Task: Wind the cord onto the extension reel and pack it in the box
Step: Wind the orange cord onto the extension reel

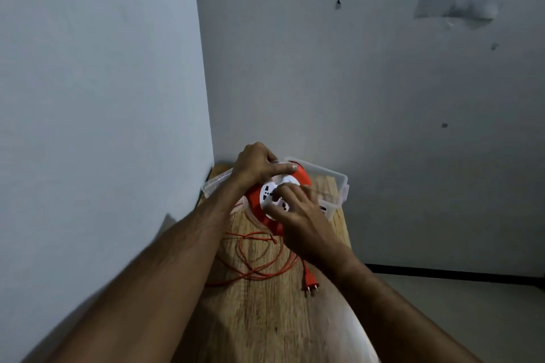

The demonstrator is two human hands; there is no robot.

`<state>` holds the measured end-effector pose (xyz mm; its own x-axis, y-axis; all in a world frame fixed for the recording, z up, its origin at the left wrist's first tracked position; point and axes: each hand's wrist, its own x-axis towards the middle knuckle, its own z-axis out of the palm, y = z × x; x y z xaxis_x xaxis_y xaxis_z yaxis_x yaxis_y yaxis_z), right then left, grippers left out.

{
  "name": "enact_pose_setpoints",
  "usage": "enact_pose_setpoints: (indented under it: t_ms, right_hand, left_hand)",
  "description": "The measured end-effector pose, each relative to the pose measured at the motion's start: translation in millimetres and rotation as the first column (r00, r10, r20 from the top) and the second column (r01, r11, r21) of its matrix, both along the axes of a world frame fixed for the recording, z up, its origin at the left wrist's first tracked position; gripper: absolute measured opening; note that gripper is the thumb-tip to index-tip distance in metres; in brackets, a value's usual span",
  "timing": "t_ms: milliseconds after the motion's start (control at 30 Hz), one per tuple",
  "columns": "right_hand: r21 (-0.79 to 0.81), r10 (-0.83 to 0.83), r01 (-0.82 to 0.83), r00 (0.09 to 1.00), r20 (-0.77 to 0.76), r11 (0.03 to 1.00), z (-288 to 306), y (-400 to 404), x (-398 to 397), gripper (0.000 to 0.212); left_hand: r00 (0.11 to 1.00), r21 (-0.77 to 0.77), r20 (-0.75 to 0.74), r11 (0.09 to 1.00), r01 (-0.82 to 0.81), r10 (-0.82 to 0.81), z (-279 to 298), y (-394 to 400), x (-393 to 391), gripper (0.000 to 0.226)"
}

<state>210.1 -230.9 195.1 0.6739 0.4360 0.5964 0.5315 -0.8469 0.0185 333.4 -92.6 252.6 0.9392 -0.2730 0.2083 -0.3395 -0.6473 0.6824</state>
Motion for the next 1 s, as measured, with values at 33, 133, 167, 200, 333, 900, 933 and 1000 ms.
enact_pose_setpoints:
  t_ms: [33,133,167,200,333,900,933,1000]
  right_hand:
    - [-0.123,0.017,-0.018,1.000,-0.008,0.992,1,-6,2,0.044]
    - [-0.284,0.024,-0.030,0.999,-0.026,0.958,12,-17,6,0.051]
    - [-0.322,0.026,-0.031,0.999,-0.022,0.946,14,-19,7,0.051]
    - [-0.355,0.028,-0.033,0.999,-0.019,0.934,16,-20,8,0.051]
    - [-0.397,0.065,-0.050,0.998,0.024,0.917,20,-20,10,0.045]
    - [0.285,-0.118,0.152,0.984,-0.135,0.946,3,-8,19,0.055]
    - [0.381,-0.142,0.212,0.969,-0.202,0.900,-2,-3,16,0.054]
    - [0.587,-0.157,0.326,0.934,-0.320,0.741,-7,7,11,0.054]
  left_hand:
    - [1.000,-0.003,-0.013,1.000,0.003,-0.003,1,0,1,0.056]
    - [0.997,0.008,-0.062,0.998,0.054,-0.054,3,-1,3,0.064]
    - [0.994,0.026,-0.079,0.997,0.077,-0.075,4,-2,2,0.063]
    - [0.992,0.045,-0.089,0.995,0.095,-0.090,5,-3,1,0.060]
    - [0.990,0.058,-0.066,0.990,0.125,-0.121,2,-3,-3,0.053]
    - [1.000,0.021,0.021,1.000,0.004,-0.004,-5,-9,-3,0.061]
    - [1.000,0.033,0.029,0.999,0.005,-0.006,-5,-10,-3,0.062]
    - [0.999,0.035,0.032,0.999,-0.001,0.000,-7,-12,-4,0.062]
